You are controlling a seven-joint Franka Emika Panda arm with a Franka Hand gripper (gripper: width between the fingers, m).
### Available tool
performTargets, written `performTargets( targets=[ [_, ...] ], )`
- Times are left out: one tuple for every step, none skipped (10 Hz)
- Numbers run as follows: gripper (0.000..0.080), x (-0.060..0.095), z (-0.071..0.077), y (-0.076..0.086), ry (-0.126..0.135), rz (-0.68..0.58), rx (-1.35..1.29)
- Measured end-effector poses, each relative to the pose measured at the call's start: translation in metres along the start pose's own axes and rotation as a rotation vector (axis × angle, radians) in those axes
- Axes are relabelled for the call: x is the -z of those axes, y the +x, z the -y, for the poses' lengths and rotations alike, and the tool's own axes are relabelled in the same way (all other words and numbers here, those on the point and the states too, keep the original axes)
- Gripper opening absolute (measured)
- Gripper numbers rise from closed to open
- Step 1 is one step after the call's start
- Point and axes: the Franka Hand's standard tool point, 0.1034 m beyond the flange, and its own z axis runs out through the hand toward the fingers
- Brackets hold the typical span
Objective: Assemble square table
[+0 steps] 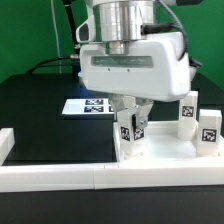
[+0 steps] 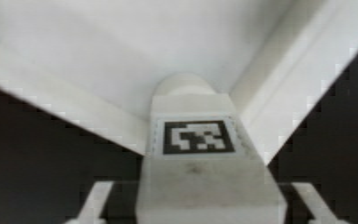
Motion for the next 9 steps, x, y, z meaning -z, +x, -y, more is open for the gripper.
performTargets(
  targets=[
    [0.0291,0.0,-0.001,-0.001,0.017,0.024,-0.166],
    [0.0291,0.0,-0.002,-0.001,0.033,0.055,-0.285],
    [0.0291,-0.001,-0.002,-0.003,0.041,0.072,-0.438],
    [0.0291,-0.002,0.0,-0.009,0.035,0.078,-0.543],
    [0.0291,-0.002,0.004,-0.015,0.035,0.078,-0.619],
    [0.0291,-0.002,0.005,-0.015,0.036,0.076,-0.654],
    [0.0371,-0.003,0.004,-0.015,0.036,0.076,-0.629],
    [0.0371,-0.003,0.004,-0.015,0.036,0.075,-0.613],
    [0.0508,-0.003,0.002,-0.013,0.035,0.069,-0.52]
  ],
)
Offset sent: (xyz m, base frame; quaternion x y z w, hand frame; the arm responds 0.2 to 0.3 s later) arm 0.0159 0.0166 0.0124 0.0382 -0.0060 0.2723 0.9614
